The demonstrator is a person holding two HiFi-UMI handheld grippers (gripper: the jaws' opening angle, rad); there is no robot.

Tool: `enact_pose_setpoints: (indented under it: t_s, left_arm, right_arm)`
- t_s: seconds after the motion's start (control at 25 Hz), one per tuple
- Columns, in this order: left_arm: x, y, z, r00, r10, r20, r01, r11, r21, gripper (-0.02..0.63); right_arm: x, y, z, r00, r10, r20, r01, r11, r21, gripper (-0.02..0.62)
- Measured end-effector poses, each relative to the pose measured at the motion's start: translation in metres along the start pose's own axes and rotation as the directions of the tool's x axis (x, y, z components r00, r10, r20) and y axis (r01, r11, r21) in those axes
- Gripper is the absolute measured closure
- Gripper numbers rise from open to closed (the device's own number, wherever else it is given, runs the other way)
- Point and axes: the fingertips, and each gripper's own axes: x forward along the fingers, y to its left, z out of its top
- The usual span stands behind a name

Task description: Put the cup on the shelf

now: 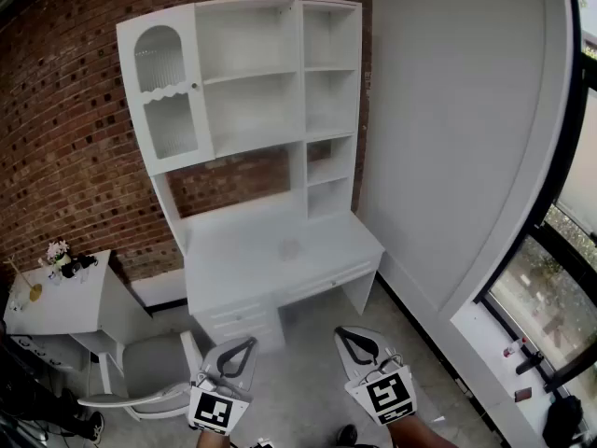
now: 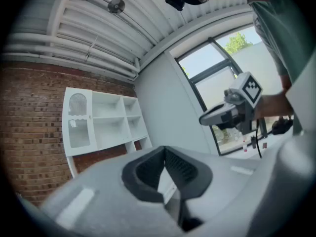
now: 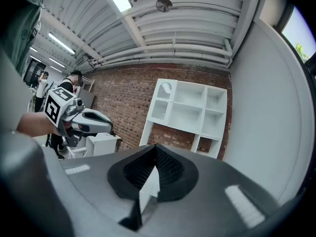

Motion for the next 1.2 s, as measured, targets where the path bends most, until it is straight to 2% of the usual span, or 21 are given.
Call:
enact_pose_setpoints:
  t_s: [0.32, 0.68, 1.2]
  left_arm:
    - [0.035, -0.001, -0.002, 1.0, 0.009, -0.015, -0.009, 1.0, 0.001, 0.603]
    - [0.086, -0.002, -0.008, 0.998, 0.044, -0.049, -0.044, 0.999, 0.007, 0.603]
    - [0.163, -0.02, -0.011, 0.994, 0.06, -0.092, -0.058, 0.998, 0.022, 0.603]
  right_arm:
    - [0.015, -0.031, -0.01, 1.0, 0.023, 0.01, -0.023, 1.0, 0.013, 0.589]
    - [0.039, -0.071, -0.033, 0.994, 0.105, 0.019, -0.106, 0.991, 0.076, 0.588]
    - [0.068, -0.136, -0.06, 0.984, 0.172, 0.043, -0.175, 0.979, 0.099, 0.588]
